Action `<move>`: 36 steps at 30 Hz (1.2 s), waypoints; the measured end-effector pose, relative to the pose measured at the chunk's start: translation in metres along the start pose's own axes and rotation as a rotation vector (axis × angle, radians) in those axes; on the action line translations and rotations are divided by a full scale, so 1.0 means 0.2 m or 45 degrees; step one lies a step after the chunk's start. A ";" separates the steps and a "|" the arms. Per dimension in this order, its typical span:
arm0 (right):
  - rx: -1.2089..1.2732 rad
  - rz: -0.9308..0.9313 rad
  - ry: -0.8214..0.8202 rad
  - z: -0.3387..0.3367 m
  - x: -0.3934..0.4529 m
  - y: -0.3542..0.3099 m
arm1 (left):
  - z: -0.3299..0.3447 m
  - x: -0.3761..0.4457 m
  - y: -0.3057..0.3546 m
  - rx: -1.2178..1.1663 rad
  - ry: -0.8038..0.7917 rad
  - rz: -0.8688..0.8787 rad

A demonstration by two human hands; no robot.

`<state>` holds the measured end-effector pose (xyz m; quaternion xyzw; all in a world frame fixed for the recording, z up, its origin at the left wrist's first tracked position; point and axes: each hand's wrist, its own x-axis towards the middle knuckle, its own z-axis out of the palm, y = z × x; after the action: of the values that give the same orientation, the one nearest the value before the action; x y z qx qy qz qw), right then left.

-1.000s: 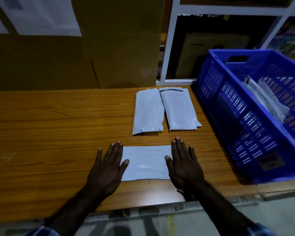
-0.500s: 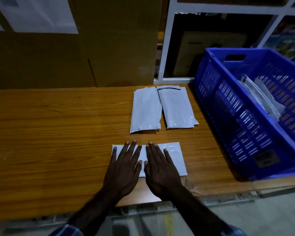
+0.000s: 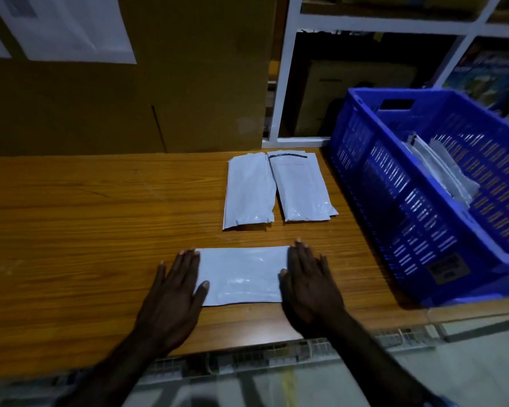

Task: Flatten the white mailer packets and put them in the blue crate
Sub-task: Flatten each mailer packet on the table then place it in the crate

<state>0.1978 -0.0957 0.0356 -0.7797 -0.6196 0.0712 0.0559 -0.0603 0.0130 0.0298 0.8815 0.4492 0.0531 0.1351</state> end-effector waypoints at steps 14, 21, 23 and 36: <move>-0.001 0.069 -0.152 0.00 -0.05 0.09 | 0.02 -0.03 -0.07 0.061 -0.083 0.013; 0.102 -0.338 -0.132 0.00 -0.06 -0.03 | 0.03 -0.03 0.01 0.029 0.026 0.373; 0.133 -0.364 -0.032 0.03 -0.07 -0.05 | 0.04 -0.01 0.04 0.056 0.090 0.430; 0.053 -0.470 0.206 -0.08 -0.05 0.01 | -0.03 0.07 0.05 0.145 0.236 0.552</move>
<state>0.1998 -0.1054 0.0525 -0.6547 -0.7439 0.0095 0.1337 -0.0460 0.0199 0.0388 0.9549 0.2621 0.1362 0.0289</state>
